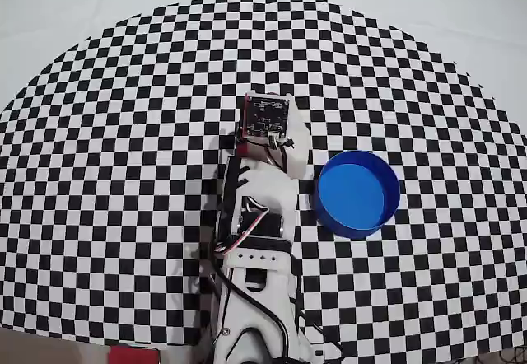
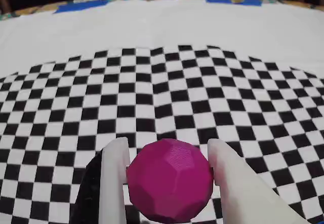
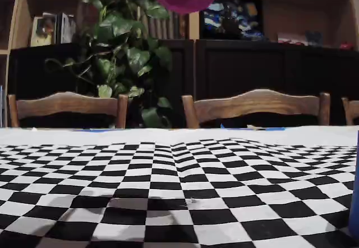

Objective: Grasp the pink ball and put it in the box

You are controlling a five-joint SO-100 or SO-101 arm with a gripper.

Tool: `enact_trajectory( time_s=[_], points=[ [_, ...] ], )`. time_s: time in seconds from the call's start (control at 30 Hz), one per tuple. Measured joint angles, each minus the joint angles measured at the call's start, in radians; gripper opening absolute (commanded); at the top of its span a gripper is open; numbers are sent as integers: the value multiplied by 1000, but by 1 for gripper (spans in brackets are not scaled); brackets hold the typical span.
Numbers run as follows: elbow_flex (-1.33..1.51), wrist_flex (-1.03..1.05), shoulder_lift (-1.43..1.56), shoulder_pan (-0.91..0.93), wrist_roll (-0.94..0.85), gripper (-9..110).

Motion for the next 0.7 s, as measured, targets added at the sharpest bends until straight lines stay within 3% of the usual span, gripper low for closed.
enact_trajectory(
  time_s=[0.7],
  points=[
    [35, 3, 48, 146, 0, 0]
  ],
)
